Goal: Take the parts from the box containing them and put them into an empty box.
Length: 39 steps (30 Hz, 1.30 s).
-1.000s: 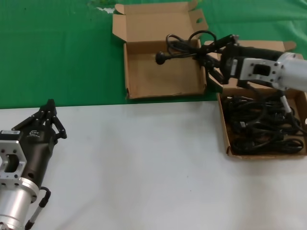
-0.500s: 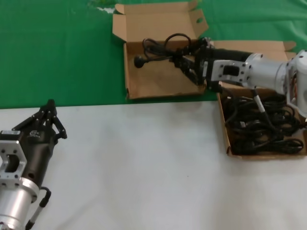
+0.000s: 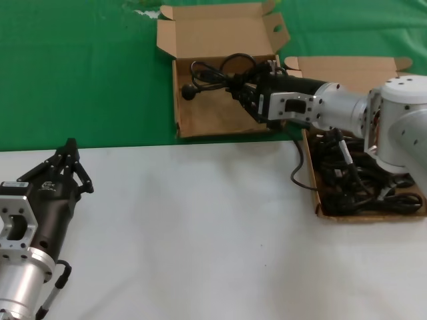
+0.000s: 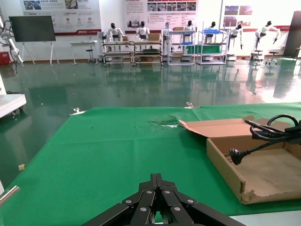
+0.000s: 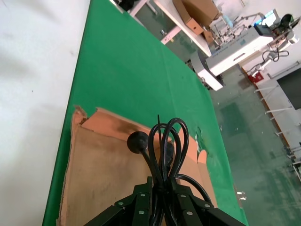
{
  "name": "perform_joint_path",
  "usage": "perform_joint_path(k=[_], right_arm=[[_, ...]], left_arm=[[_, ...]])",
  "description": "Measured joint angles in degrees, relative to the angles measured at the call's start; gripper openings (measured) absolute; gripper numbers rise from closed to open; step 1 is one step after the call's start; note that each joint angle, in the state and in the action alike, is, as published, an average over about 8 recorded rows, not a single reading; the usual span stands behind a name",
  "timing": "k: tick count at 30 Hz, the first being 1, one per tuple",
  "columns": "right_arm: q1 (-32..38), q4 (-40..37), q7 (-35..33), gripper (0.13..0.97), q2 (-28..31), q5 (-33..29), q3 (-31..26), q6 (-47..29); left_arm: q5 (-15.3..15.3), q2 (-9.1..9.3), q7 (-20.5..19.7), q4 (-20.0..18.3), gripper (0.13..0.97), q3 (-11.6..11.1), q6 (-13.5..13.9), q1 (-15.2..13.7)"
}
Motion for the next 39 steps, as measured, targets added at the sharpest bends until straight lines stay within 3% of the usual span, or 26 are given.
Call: perform_joint_path(k=[11, 20, 29, 37, 39], right_arm=[[-0.2, -1.7, -2.7, 0.197, -1.4, 0.1, 1.6, 4.6], [-0.4, -1.9, -4.1, 0.266, -1.9, 0.5, 2.9, 5.7], [-0.2, -1.9, -4.5, 0.395, -1.8, 0.8, 4.0, 5.7], [0.3, -1.6, -3.5, 0.590, -0.4, 1.9, 5.6, 3.6], [0.3, -1.5, -3.2, 0.590, -0.1, 2.1, 5.8, 3.0]], left_arm=[[0.0, 0.00, 0.0, 0.0, 0.139, 0.0, 0.0, 0.0], [0.0, 0.00, 0.0, 0.0, 0.139, 0.0, 0.0, 0.0], [0.0, 0.00, 0.0, 0.0, 0.139, 0.0, 0.0, 0.0], [0.0, 0.00, 0.0, 0.0, 0.139, 0.0, 0.0, 0.0], [0.0, 0.00, 0.0, 0.0, 0.139, 0.0, 0.0, 0.0]])
